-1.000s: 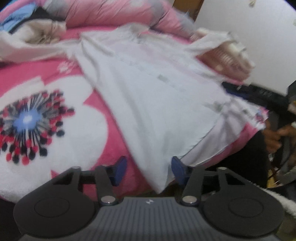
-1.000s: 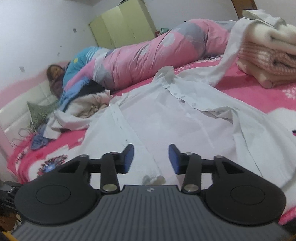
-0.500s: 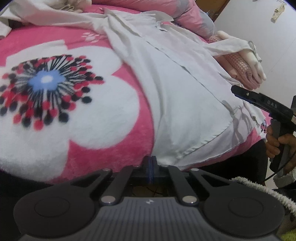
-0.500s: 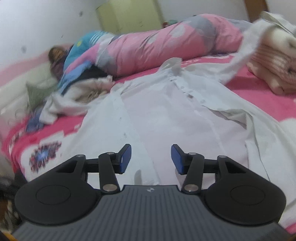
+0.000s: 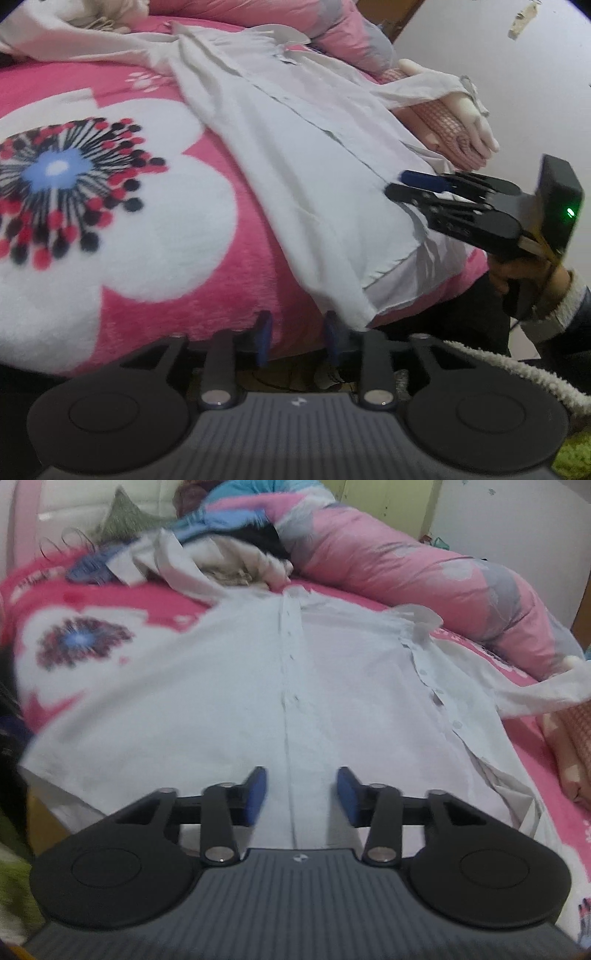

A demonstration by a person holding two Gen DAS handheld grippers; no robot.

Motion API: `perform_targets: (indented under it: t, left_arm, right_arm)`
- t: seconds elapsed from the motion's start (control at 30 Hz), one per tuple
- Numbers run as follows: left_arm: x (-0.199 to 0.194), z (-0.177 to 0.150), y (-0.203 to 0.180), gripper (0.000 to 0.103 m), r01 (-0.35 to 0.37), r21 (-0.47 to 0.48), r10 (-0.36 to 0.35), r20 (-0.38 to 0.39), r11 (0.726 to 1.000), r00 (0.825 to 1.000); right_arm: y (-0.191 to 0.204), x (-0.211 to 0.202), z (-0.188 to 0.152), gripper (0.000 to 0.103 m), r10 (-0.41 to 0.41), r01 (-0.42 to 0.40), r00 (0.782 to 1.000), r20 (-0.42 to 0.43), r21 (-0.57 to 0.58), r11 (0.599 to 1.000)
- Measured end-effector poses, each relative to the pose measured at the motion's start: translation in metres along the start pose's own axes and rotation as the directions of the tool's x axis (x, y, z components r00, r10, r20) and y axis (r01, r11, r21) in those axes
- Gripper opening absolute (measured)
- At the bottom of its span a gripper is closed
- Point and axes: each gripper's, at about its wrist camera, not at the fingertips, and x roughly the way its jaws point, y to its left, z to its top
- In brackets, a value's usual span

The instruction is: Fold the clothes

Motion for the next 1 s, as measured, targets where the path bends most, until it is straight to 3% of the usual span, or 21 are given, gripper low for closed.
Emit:
perform_targets:
  t: [0.03, 0.13, 0.2, 0.27, 0.3, 0.37, 0.43, 0.5, 0.53, 0.6, 0.67, 0.87, 1.0]
  left_arm:
    - [0.001, 0.0, -0.001, 0.053, 0.004, 0.004, -0.004, -0.001, 1.0, 1.0]
    - [0.005, 0.001, -0.005, 0.066, 0.017, 0.015, -0.017, -0.006, 1.0, 1.0]
    - [0.006, 0.001, -0.005, 0.067, 0.02, 0.019, -0.02, -0.01, 1.0, 1.0]
    - [0.007, 0.001, -0.004, 0.067, 0.025, 0.017, -0.025, -0.012, 1.0, 1.0]
    - [0.007, 0.001, -0.003, 0.067, 0.029, 0.014, -0.029, -0.012, 0.999, 1.0]
    - [0.006, 0.001, 0.001, 0.066, 0.043, 0.001, -0.043, -0.008, 0.999, 0.999]
    - [0.005, 0.0, 0.003, 0.066, 0.054, -0.008, -0.054, -0.003, 0.998, 0.999]
    - [0.005, 0.0, 0.004, 0.066, 0.062, -0.011, -0.062, -0.003, 0.998, 0.998]
    - [0.005, 0.0, 0.004, 0.066, 0.064, -0.009, -0.064, -0.005, 0.998, 0.998]
    - [0.004, 0.0, 0.005, 0.066, 0.068, -0.009, -0.068, -0.009, 0.998, 0.998]
    - [0.004, 0.0, 0.006, 0.066, 0.071, -0.017, -0.071, -0.009, 0.997, 0.997]
    - [0.005, 0.001, 0.009, 0.066, 0.08, -0.051, -0.081, -0.006, 0.995, 0.997]
    - [0.007, 0.003, 0.009, 0.065, 0.088, -0.068, -0.089, -0.013, 0.994, 0.996]
  right_arm:
    - [-0.002, 0.002, 0.001, 0.014, -0.006, 0.006, 1.0, -0.005, 0.007, 1.0]
    - [-0.011, 0.004, 0.002, 0.004, -0.011, 0.011, 1.0, -0.005, 0.07, 0.997]
    - [-0.024, 0.001, 0.003, 0.003, 0.022, -0.025, 1.0, 0.02, 0.169, 0.985]
    - [-0.039, -0.008, 0.004, 0.003, 0.08, -0.102, 0.993, 0.088, 0.292, 0.951]
    - [-0.05, -0.015, 0.003, 0.003, 0.12, -0.168, 0.982, 0.147, 0.374, 0.912]
    - [-0.078, -0.028, -0.008, 0.002, 0.177, -0.325, 0.937, 0.3, 0.568, 0.757]
    - [-0.102, -0.037, -0.033, 0.002, 0.144, -0.43, 0.892, 0.429, 0.705, 0.564]
    - [-0.119, -0.036, -0.068, 0.002, 0.083, -0.456, 0.884, 0.461, 0.807, 0.377]
    - [-0.122, -0.032, -0.083, 0.002, 0.069, -0.447, 0.891, 0.448, 0.841, 0.306]
    - [-0.124, -0.026, -0.107, 0.002, 0.071, -0.416, 0.909, 0.41, 0.886, 0.204]
    - [-0.12, -0.023, -0.115, 0.002, 0.084, -0.414, 0.91, 0.406, 0.894, 0.17]
    - [-0.111, -0.026, -0.109, 0.002, 0.111, -0.46, 0.888, 0.447, 0.869, 0.181]
    - [-0.109, -0.028, -0.117, 0.002, 0.094, -0.441, 0.898, 0.431, 0.877, 0.192]
